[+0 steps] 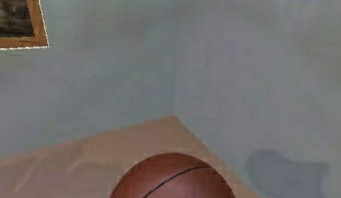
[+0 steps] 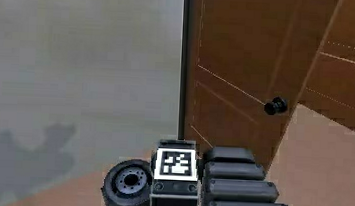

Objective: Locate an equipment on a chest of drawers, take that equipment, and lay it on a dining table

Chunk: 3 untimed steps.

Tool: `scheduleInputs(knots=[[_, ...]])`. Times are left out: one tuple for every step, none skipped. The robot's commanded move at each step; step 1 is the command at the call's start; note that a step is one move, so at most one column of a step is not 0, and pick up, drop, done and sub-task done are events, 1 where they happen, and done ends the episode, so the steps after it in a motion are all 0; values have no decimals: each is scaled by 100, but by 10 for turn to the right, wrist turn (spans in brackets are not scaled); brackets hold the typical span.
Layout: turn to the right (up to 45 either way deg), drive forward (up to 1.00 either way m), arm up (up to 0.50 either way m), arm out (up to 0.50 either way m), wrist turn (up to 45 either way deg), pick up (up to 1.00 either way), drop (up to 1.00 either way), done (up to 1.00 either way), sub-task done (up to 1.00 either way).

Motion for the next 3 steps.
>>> scheduleInputs(knots=[[450, 0, 0, 0, 0, 0, 0, 0, 0], [450, 0, 0, 0, 0, 0, 0, 0, 0], [-450, 0, 0, 0, 0, 0, 0, 0, 0]])
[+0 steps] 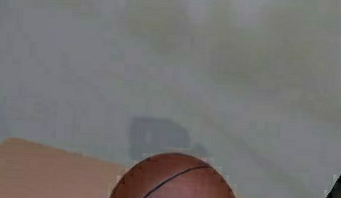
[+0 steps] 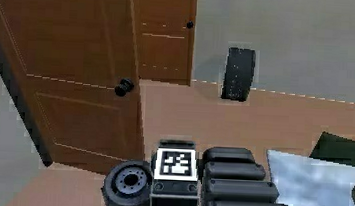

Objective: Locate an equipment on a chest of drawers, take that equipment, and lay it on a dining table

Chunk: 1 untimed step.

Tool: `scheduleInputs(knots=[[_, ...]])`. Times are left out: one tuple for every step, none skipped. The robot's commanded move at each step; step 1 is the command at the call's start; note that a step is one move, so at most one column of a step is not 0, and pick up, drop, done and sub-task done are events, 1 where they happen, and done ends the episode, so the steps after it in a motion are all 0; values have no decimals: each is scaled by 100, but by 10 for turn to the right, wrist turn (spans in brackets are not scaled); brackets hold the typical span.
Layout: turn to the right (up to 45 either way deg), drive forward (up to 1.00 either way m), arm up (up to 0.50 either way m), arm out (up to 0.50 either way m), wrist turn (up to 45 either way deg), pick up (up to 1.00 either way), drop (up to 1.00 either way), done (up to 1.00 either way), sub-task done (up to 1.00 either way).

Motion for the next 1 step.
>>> scheduleInputs(knots=[[-450, 0, 0, 0, 0, 0, 0, 0, 0]])
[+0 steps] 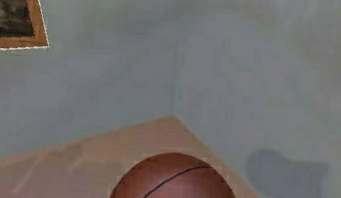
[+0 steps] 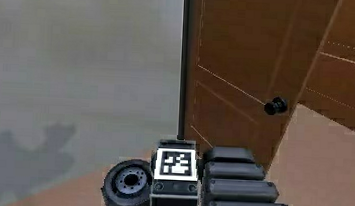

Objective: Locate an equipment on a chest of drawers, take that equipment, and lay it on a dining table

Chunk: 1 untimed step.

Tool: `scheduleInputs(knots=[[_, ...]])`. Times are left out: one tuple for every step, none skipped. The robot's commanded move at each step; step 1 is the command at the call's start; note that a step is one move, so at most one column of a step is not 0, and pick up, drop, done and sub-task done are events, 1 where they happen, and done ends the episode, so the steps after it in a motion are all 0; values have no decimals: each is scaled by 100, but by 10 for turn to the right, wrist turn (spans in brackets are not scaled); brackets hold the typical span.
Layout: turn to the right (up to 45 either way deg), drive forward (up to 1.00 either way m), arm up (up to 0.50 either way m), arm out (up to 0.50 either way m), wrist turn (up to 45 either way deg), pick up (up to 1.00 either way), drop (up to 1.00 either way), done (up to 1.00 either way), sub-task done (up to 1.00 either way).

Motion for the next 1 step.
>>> scheduleInputs(knots=[[-450, 0, 0, 0, 0, 0, 0, 0, 0]])
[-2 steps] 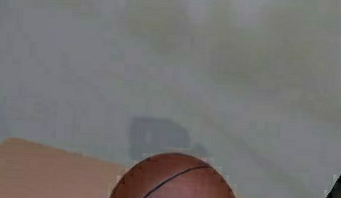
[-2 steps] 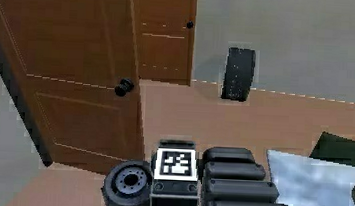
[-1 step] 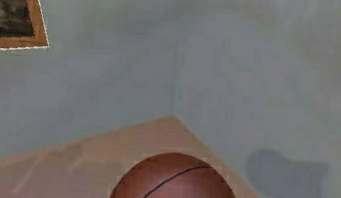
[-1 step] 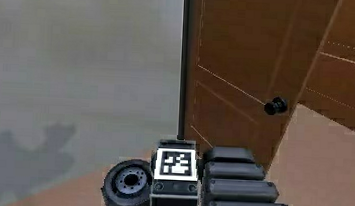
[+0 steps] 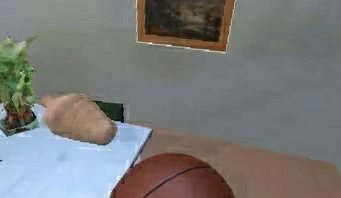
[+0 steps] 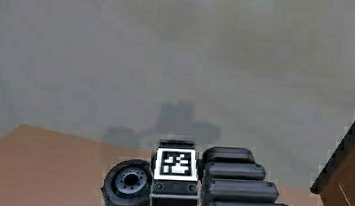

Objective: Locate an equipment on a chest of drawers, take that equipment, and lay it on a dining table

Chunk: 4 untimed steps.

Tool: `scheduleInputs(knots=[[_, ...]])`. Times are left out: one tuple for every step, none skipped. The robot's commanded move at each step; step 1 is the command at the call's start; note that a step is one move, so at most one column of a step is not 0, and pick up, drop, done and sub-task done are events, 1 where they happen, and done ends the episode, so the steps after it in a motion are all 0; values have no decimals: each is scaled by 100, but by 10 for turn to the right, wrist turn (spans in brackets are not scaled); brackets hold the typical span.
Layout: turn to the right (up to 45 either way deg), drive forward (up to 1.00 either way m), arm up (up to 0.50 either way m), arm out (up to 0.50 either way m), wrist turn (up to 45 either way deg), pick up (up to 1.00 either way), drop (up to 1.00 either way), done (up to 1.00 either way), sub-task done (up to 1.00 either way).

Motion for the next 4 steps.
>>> scheduleInputs(knots=[[-210, 0, 0, 0, 0, 0, 0, 0, 0], [450, 0, 0, 0, 0, 0, 0, 0, 0], [450, 0, 0, 0, 0, 0, 0, 0, 0], [450, 0, 0, 0, 0, 0, 0, 0, 0]])
